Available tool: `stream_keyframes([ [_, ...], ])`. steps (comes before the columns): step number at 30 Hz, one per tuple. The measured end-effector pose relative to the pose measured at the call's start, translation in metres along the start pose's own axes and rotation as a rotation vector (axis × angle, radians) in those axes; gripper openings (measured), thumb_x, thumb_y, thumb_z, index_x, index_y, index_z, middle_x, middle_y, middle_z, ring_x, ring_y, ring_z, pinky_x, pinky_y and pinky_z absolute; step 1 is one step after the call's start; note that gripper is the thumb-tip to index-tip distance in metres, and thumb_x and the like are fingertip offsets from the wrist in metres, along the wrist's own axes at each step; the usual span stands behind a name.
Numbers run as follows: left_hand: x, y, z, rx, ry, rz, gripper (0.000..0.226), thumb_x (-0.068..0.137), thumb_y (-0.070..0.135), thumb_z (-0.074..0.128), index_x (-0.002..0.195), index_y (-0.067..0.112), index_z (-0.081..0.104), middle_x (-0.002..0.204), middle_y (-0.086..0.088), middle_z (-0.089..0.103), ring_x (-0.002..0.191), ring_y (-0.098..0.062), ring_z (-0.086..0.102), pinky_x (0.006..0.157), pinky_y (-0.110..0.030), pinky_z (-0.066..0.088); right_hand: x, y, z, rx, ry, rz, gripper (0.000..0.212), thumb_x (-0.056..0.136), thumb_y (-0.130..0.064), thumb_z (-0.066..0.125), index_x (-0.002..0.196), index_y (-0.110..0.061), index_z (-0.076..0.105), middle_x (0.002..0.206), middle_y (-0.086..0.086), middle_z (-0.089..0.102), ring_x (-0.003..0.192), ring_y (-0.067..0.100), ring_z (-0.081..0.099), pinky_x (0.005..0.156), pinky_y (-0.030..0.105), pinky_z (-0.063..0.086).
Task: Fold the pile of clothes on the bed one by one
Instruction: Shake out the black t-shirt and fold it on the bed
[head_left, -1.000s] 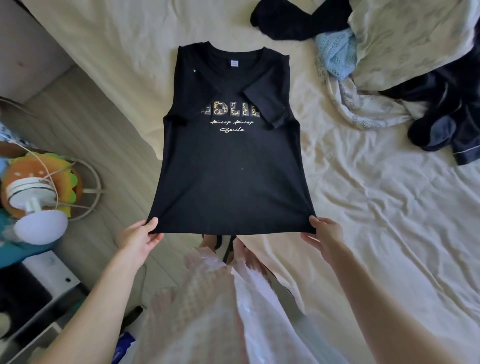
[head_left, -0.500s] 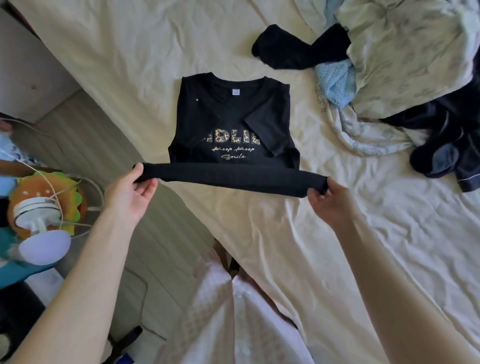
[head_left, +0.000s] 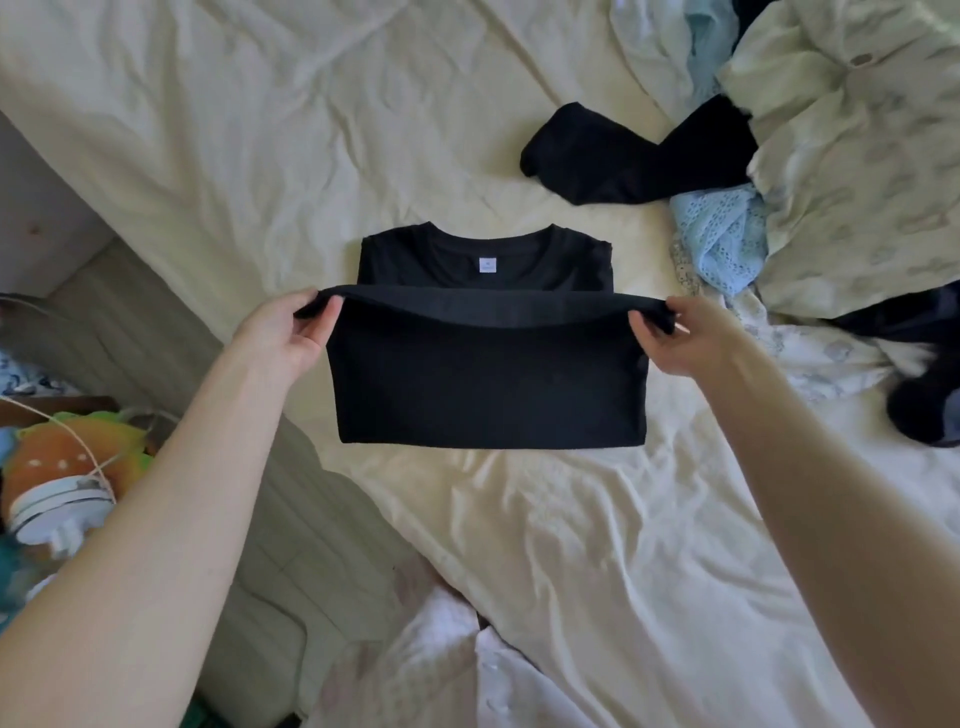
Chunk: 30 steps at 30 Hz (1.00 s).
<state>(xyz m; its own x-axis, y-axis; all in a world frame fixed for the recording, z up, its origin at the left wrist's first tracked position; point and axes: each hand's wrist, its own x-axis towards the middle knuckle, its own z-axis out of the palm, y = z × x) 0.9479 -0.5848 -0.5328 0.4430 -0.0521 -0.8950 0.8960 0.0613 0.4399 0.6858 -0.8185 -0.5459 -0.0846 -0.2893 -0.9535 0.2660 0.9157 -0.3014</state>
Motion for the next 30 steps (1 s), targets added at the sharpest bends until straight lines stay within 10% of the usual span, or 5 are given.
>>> stream_keyframes([
  [6,0.031,0.01,0.036,-0.215,-0.045,-0.05,0.04,0.099,0.008,0.046,0.133,-0.012,0.041,0.107,-0.014,0.061,0.081,-0.011,0.068,0.066,-0.017,0.055,0.011,-0.003,0.028,0.065,-0.038,-0.129,0.029,0.096,-0.038,0.048,0.091,-0.011,0.059,0.113,0.025,0.057,0.109,-0.008,0.057,0.059,-0.002,0.045],
  [9,0.039,0.005,0.037,-0.207,-0.047,0.043,0.031,0.098,0.005,0.044,0.127,-0.007,0.047,0.115,-0.018,0.058,0.094,-0.026,0.065,0.069,-0.03,0.058,0.018,0.004,0.037,0.371,-0.067,-0.216,0.032,0.098,-0.012,0.044,0.129,-0.004,0.046,0.133,0.017,0.053,0.117,0.027,0.058,0.072,0.038,0.06],
  [15,0.032,-0.05,-0.003,1.198,-0.143,0.975,0.027,0.095,0.009,0.047,0.12,0.007,0.059,0.129,-0.008,0.056,0.118,-0.018,0.05,0.098,-0.014,0.035,0.014,0.063,0.012,-1.017,0.057,-1.103,0.024,0.095,-0.012,0.046,0.115,-0.009,0.059,0.106,0.005,0.063,0.1,0.018,0.058,0.084,0.002,0.035],
  [19,0.036,-0.086,-0.027,1.802,-0.424,1.229,0.046,0.096,0.021,0.052,0.14,0.013,0.044,0.153,-0.011,0.031,0.143,-0.035,0.019,0.113,-0.055,0.017,0.032,0.102,-0.014,-1.756,-0.181,-1.414,0.042,0.095,-0.02,0.053,0.136,-0.011,0.05,0.147,0.012,0.04,0.141,0.03,0.029,0.114,0.049,0.021],
  [30,0.088,-0.063,-0.006,2.118,-0.22,1.211,0.053,0.101,0.04,0.022,0.151,0.025,0.014,0.16,-0.007,0.003,0.147,-0.027,-0.002,0.112,-0.056,-0.007,0.086,0.066,-0.005,-2.159,-0.151,-1.396,0.06,0.096,-0.045,0.04,0.149,-0.023,0.025,0.158,0.011,0.015,0.146,0.03,0.013,0.117,0.05,0.008],
])
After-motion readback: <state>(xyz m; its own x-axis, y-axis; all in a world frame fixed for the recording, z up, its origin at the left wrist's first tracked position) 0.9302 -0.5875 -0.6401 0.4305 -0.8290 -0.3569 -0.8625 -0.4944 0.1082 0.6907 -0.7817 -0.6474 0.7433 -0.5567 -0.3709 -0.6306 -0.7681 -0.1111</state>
